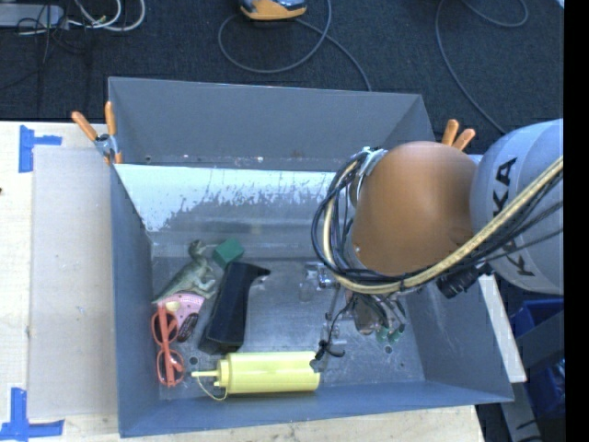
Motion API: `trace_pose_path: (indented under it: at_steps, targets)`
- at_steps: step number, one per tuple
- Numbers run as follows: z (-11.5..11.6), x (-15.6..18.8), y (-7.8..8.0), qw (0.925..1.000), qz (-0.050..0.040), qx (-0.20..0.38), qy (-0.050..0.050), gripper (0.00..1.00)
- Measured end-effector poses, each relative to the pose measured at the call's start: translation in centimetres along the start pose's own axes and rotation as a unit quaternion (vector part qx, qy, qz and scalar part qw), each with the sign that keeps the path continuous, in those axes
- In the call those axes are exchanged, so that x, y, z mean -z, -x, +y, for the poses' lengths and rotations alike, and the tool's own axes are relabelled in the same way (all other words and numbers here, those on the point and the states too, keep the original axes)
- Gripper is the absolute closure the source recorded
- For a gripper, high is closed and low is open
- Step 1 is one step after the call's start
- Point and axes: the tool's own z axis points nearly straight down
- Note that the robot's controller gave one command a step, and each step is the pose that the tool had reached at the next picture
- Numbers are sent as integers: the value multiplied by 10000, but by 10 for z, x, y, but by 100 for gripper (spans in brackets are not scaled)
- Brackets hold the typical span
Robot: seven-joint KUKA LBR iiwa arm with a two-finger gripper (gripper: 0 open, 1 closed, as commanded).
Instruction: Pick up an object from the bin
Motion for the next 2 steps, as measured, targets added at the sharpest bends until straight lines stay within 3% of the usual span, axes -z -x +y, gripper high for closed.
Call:
trace_pose_path:
  at_steps: [1, 2]
  targets:
    - [0, 4, 1, 10000, -39, -16, 8, 0]
    - [-7, -49, 7, 9998, -46, 190, 7, 0]
